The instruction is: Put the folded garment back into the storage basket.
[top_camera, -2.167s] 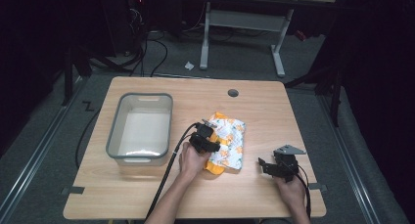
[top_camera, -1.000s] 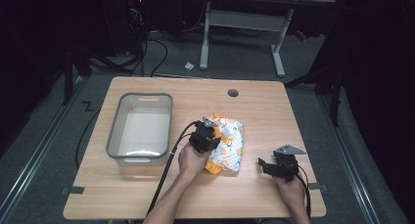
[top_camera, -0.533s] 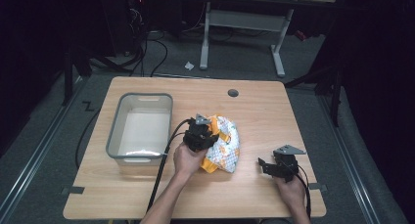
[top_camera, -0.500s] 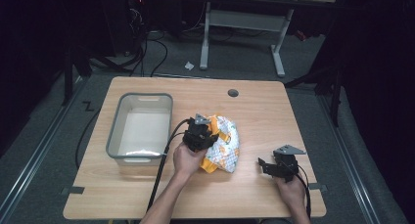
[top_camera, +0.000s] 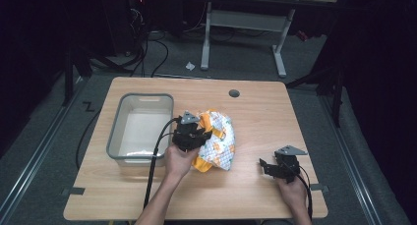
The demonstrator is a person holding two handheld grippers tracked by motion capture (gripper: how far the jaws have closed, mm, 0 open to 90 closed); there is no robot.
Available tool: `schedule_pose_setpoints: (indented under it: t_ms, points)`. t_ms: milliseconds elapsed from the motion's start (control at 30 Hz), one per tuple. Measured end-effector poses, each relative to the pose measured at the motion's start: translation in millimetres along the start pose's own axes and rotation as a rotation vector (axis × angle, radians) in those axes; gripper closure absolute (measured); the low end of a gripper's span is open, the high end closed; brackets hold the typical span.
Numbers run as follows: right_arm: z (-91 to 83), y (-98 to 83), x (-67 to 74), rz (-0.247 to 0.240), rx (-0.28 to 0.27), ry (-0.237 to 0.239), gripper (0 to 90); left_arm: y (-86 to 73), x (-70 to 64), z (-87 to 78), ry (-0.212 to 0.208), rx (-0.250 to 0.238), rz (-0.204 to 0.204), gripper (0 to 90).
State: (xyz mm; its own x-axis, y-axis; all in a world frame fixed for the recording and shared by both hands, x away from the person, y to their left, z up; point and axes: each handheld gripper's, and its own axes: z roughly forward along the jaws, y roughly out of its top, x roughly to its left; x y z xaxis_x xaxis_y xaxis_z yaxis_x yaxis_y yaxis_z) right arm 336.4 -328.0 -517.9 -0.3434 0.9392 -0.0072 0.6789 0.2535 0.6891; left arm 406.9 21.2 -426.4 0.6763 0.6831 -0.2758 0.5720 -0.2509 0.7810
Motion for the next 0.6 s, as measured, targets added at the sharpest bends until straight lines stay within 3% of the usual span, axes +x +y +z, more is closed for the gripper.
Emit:
schedule_pose_setpoints:
  t_ms: [233,600]
  points:
    - [0.1,0.1,-0.1,-0.001,0.0,0.0,27.6,1.5,9.7,-12.6,0.004,-0.016,-0.024,73.6]
    - [0.1,0.1,-0.1,0.0,-0.001,0.0,27.6,8.9,19.1,-35.1,0.036,-0.044,-0.022,73.6]
